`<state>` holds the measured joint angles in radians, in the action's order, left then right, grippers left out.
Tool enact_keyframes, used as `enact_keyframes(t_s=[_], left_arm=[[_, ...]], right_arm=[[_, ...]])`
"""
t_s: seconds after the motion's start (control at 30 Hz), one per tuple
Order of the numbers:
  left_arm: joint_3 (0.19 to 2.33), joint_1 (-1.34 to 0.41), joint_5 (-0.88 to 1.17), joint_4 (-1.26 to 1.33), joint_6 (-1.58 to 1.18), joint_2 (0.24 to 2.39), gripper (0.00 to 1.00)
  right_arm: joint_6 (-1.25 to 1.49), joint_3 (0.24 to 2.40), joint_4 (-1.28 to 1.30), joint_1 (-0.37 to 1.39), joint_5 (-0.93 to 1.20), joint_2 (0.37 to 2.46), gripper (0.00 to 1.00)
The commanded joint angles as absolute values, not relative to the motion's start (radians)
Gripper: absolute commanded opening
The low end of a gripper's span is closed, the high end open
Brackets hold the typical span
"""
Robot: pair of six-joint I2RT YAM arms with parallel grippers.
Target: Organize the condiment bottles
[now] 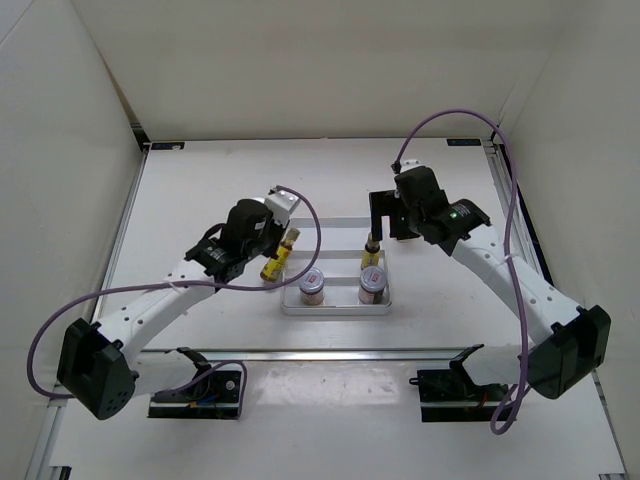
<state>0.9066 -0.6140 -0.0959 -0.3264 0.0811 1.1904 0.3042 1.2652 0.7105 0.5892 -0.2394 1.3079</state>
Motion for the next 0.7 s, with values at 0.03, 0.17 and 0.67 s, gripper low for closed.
enact_keyframes(t_s=[0.03, 0.17, 0.67], left_arm=[[0.933, -0.67, -0.1, -0.245, 0.048, 1.172, 0.11], [0.942, -0.696, -0.12, -0.224, 0.048, 1.19, 0.11], [0.92, -0.664, -0.403, -0.335, 0.032, 1.316, 0.78]], right_arm=[[0.311, 1.258, 0.721, 0.586, -0.245, 1.282, 1.0], [0.311, 1.258, 0.721, 0.586, -0.245, 1.282, 1.0], [0.311, 1.239, 0.721, 0.586, -0.245, 1.273, 1.0]])
